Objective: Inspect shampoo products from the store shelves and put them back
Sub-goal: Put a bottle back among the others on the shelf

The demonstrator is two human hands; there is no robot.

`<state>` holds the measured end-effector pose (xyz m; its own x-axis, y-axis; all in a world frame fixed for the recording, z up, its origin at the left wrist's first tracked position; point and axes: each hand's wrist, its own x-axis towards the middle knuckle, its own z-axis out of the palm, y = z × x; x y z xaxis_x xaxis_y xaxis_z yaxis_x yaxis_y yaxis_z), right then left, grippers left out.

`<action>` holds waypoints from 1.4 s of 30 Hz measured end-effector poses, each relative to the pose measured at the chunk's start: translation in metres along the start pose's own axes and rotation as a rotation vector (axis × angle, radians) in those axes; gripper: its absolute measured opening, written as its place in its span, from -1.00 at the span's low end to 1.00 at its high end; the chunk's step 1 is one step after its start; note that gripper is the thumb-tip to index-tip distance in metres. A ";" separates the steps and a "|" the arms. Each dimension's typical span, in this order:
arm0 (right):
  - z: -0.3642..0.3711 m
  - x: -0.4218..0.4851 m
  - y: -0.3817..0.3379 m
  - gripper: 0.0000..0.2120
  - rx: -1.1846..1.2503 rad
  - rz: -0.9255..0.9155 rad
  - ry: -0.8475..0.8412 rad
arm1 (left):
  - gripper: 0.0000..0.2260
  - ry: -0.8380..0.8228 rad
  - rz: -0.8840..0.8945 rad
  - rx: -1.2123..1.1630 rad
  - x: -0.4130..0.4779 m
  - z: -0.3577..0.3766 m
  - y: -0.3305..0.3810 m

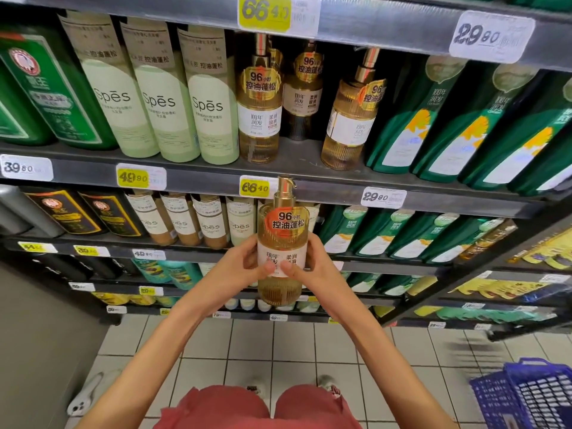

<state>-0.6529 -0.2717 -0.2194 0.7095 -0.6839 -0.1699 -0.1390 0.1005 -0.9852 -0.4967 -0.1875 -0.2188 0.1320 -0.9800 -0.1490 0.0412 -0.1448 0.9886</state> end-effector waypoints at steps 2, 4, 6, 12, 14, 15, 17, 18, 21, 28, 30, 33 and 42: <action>0.002 -0.003 0.001 -0.38 -0.013 -0.031 0.027 | -0.51 -0.007 0.019 -0.025 0.000 0.001 0.000; 0.003 -0.005 -0.001 -0.33 -0.018 -0.081 0.045 | -0.46 0.006 0.051 -0.057 -0.001 0.002 0.002; 0.002 -0.006 -0.005 -0.31 -0.034 -0.125 0.055 | -0.45 0.008 0.079 -0.055 -0.001 0.001 0.005; -0.004 -0.011 -0.007 -0.29 -0.063 -0.174 0.024 | -0.40 0.032 0.137 0.024 -0.005 -0.002 0.011; -0.005 -0.013 -0.011 -0.31 -0.055 -0.120 0.002 | -0.39 0.038 0.115 0.049 -0.007 -0.004 0.014; -0.007 -0.013 -0.014 -0.33 -0.061 -0.083 -0.013 | -0.38 0.040 0.092 0.069 -0.009 -0.005 0.015; -0.009 -0.015 -0.024 -0.41 -0.120 -0.021 -0.051 | -0.35 0.042 0.023 0.097 -0.011 -0.005 0.018; -0.010 -0.016 -0.029 -0.44 -0.154 0.009 -0.071 | -0.34 0.034 -0.020 0.076 -0.012 -0.004 0.020; -0.008 -0.014 -0.043 -0.34 -0.202 0.145 -0.108 | -0.37 -0.038 -0.130 -0.071 -0.013 0.005 0.029; -0.008 -0.006 -0.057 -0.41 -0.149 0.389 -0.121 | -0.58 -0.074 -0.271 -0.203 -0.015 0.020 0.035; -0.006 -0.008 -0.056 -0.39 -0.158 0.375 -0.101 | -0.58 -0.043 -0.271 -0.218 -0.015 0.022 0.038; -0.006 -0.015 -0.050 -0.37 -0.086 0.264 -0.095 | -0.49 0.086 -0.214 -0.169 -0.013 0.026 0.039; -0.010 0.011 -0.069 -0.60 0.035 -0.123 0.166 | -0.69 0.308 0.099 0.122 0.031 0.026 0.084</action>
<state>-0.6426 -0.2932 -0.1527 0.5959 -0.8018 -0.0447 -0.0323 0.0318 -0.9990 -0.5152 -0.2337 -0.1395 0.4234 -0.9053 -0.0332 -0.1029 -0.0844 0.9911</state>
